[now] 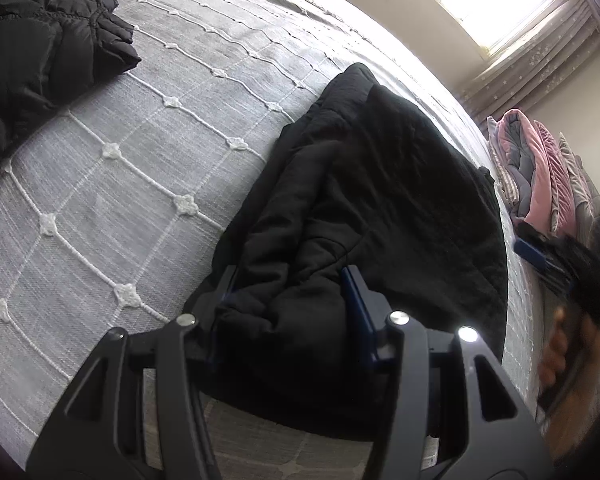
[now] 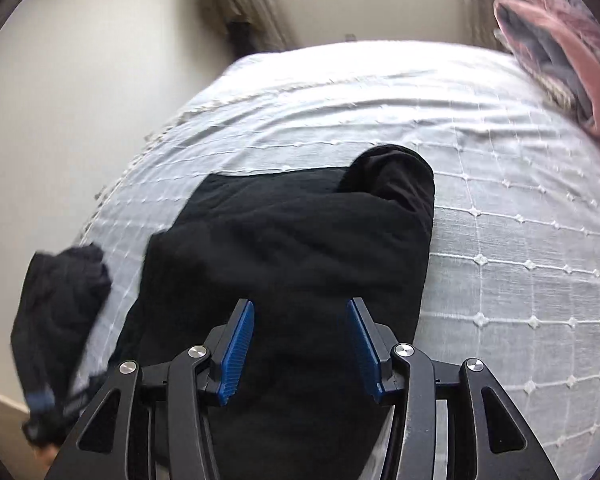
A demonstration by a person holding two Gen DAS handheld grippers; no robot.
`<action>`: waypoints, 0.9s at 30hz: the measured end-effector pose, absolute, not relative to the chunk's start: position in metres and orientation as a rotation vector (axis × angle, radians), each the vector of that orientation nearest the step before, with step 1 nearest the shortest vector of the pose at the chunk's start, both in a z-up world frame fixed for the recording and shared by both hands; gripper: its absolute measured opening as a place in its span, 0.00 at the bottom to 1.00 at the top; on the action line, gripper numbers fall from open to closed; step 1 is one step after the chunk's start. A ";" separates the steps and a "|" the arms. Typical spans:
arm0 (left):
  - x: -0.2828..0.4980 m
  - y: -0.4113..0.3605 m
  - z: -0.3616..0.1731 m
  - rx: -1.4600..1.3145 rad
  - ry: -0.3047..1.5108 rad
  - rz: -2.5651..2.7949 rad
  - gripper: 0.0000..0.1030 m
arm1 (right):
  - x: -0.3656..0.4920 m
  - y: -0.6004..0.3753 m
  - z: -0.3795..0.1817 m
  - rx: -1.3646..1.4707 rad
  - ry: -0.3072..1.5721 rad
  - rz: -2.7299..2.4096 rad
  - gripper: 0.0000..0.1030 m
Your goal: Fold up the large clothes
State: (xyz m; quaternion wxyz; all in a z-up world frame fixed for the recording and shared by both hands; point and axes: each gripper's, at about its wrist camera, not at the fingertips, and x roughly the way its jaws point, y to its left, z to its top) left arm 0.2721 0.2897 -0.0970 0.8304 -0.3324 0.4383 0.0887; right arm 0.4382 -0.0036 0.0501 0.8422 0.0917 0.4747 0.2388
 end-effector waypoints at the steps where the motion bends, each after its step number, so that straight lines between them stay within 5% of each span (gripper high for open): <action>1: 0.272 0.290 -0.097 -0.711 0.930 0.191 0.52 | 0.449 -0.003 0.044 0.209 1.021 0.493 0.48; 7: 0.272 0.290 -0.096 -0.715 0.926 0.209 0.52 | 0.501 0.034 -0.039 0.151 1.149 0.446 0.48; 21: 0.272 0.290 -0.095 -0.730 0.930 0.220 0.52 | 0.523 0.111 0.041 0.054 1.057 0.581 0.49; 27: 0.272 0.298 -0.096 -0.750 0.924 0.214 0.52 | 0.528 0.193 -0.027 -0.088 1.144 0.520 0.48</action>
